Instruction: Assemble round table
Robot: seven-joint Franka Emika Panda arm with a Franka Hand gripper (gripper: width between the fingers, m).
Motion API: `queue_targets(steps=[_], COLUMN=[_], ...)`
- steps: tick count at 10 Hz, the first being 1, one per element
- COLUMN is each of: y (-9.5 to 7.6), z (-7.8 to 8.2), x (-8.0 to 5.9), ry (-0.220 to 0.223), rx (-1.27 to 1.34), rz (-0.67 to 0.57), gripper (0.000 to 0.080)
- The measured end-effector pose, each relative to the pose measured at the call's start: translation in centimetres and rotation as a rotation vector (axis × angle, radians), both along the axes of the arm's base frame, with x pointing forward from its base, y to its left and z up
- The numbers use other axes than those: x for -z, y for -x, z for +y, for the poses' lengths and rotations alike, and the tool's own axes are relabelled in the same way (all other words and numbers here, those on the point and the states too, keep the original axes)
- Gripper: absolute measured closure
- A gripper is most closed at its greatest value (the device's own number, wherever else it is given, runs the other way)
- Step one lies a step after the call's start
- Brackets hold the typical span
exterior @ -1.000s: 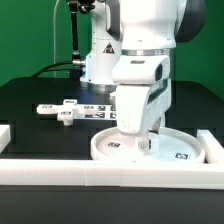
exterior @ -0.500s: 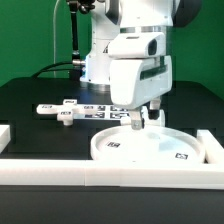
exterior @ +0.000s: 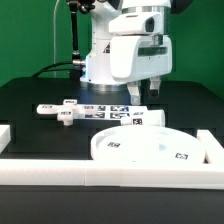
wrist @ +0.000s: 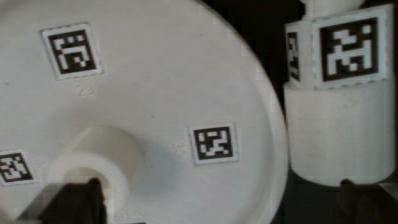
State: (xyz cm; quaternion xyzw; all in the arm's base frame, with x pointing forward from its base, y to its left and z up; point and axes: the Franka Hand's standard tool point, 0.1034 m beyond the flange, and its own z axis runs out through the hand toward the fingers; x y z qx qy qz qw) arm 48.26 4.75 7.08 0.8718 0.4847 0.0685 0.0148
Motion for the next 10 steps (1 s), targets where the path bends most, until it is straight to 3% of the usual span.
queue_targets(steps=[4,6,9,10], y=[0.5,-0.1,1.7,2.4], z=[0.9,2.6,3.4,3.6], x=[0.3,0.3,1.3,1.2], ry=[0.003,0.043,0.136,0.194], rx=[0.022,0.039,0.111,0.133], rz=[0.038,0.064,0.134,0.212], gripper=[0.0150,0.0150,0.0150,0.0150])
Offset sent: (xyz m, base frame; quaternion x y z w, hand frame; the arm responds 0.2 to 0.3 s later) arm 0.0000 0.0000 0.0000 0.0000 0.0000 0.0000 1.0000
